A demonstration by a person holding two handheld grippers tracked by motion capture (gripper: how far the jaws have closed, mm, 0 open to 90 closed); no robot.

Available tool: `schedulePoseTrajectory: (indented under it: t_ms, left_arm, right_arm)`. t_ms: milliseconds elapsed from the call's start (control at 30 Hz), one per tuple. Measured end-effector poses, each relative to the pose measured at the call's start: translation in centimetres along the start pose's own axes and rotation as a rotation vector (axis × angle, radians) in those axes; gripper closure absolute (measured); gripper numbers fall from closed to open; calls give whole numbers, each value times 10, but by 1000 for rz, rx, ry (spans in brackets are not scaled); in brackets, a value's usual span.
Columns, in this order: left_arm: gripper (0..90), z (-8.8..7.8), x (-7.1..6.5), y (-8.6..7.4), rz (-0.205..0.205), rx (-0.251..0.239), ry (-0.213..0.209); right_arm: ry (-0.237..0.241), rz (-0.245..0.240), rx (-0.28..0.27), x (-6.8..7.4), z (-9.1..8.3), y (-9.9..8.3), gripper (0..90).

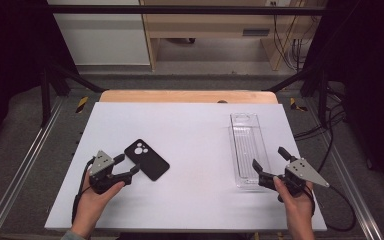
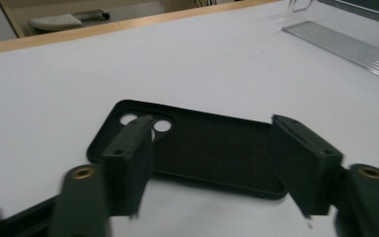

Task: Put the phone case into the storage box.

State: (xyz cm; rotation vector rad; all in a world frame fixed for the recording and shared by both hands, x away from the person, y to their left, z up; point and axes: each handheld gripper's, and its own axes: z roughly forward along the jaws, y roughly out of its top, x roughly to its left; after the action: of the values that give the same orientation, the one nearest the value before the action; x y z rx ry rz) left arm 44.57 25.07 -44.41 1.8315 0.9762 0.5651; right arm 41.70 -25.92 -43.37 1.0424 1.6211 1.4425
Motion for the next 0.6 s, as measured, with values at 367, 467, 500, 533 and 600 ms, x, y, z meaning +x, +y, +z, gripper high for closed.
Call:
schedulePoseTrajectory:
  t_ms: [367, 467, 500, 533, 600]
  left_arm:
    - [830, 21, -8, 2, 27, 97, -55]
    - [900, 27, -11, 1, 37, 106, -70]
    - [900, 29, -12, 1, 35, 116, -78]
    - [900, 32, -13, 0, 33, 125, -79]
    - [900, 37, -16, 0, 39, 143, -82]
  right_arm:
    - [8, 14, -13, 1, 0, 1, 37]
    - [10, 22, -13, 0, 0, 1, 36]
    - [10, 23, -14, 0, 0, 1, 35]
    - [11, 24, -11, 1, 0, 0, 35]
    - [12, 16, -8, 1, 1, 0, 35]
